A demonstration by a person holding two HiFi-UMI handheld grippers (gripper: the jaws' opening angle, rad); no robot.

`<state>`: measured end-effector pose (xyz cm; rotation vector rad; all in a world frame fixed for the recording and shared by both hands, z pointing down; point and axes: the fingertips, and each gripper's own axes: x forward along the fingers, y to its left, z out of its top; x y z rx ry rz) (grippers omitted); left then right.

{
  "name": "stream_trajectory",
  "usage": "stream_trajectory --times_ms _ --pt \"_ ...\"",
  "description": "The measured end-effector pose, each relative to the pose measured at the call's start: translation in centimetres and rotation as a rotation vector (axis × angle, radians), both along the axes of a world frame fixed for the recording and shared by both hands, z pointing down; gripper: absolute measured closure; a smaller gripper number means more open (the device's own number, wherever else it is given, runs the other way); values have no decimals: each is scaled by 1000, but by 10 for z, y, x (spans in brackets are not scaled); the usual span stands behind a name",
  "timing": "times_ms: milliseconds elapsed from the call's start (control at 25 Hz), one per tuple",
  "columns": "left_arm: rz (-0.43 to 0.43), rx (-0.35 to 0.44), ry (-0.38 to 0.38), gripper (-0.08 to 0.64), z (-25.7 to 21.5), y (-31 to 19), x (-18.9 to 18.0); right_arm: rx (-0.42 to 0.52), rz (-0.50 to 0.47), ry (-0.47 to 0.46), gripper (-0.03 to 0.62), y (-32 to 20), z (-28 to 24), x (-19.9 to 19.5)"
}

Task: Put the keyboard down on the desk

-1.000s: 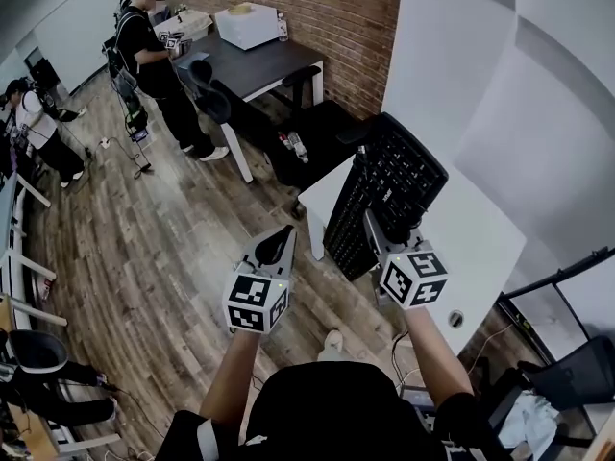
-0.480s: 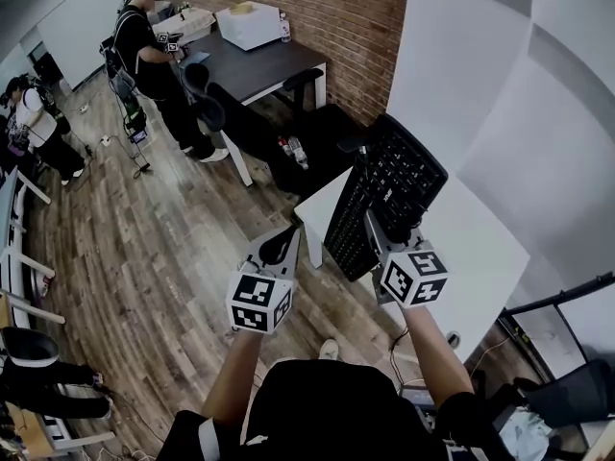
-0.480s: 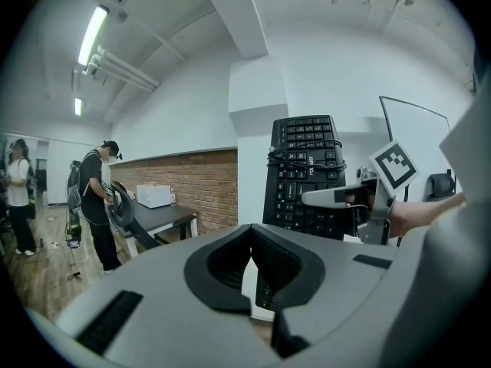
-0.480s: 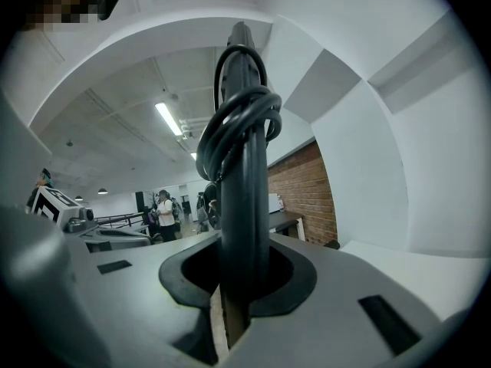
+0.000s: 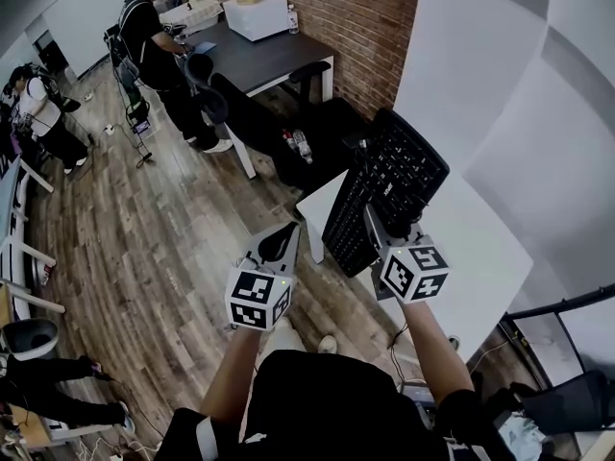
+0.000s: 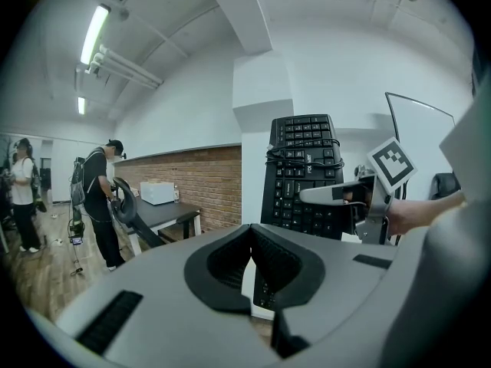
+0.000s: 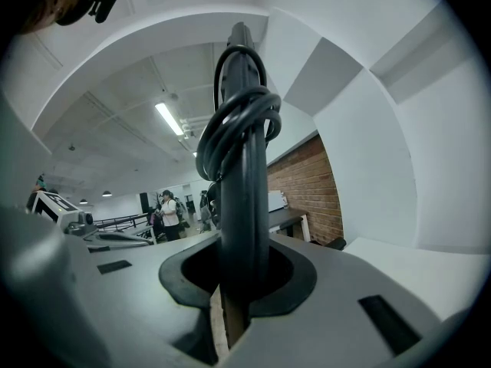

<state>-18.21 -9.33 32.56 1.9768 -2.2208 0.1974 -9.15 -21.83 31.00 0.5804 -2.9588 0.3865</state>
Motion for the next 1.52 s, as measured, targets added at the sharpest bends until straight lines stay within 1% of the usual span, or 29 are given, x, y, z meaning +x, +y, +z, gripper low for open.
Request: stream_trajectory --times_ms 320,520,640,760,1000,1320,1520 --pt "11 -3 7 546 8 -3 -4 -15 17 -9 494 -4 5 -3" --pt "42 -9 16 546 13 -10 -16 -28 51 -1 494 -9 11 -11" --pt "58 -13 26 546 14 -19 -29 -48 78 -4 494 -15 13 -18" --pt "87 -27 29 547 24 -31 -32 -73 106 -4 494 -24 25 -19" --pt "178 -62 28 546 52 -58 -36 -120 184 -12 494 -44 53 -20" --pt "306 -114 68 547 54 -114 -70 -197 318 4 492 -87 55 -43" --pt "409 -139 87 547 70 -133 -73 -238 420 -1 492 -96 68 -39"
